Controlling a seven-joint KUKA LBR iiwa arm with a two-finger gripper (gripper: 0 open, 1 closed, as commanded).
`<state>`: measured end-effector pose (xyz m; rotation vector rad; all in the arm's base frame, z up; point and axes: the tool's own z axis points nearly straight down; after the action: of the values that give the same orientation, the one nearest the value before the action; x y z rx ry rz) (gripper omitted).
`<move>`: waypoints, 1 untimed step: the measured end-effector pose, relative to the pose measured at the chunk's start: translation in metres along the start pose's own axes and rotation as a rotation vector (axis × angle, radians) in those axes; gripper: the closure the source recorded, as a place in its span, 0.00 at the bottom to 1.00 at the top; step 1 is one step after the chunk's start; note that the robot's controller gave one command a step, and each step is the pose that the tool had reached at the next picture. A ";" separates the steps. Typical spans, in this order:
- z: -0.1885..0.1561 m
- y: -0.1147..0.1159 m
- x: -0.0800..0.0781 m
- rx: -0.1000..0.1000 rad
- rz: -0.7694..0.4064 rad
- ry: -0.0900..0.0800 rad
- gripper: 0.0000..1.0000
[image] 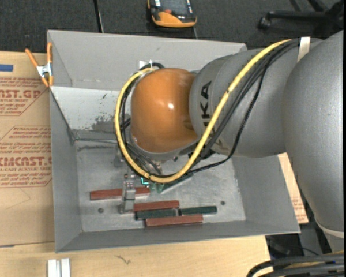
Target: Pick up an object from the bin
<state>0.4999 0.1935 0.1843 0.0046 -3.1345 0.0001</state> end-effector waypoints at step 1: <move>-0.004 -0.001 -0.002 -0.001 0.002 -0.007 0.00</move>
Offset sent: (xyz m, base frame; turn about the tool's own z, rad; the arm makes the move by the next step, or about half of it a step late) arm 0.0175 -0.0189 -0.1143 0.1226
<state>0.5020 0.1924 0.1886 0.0010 -3.1419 -0.0022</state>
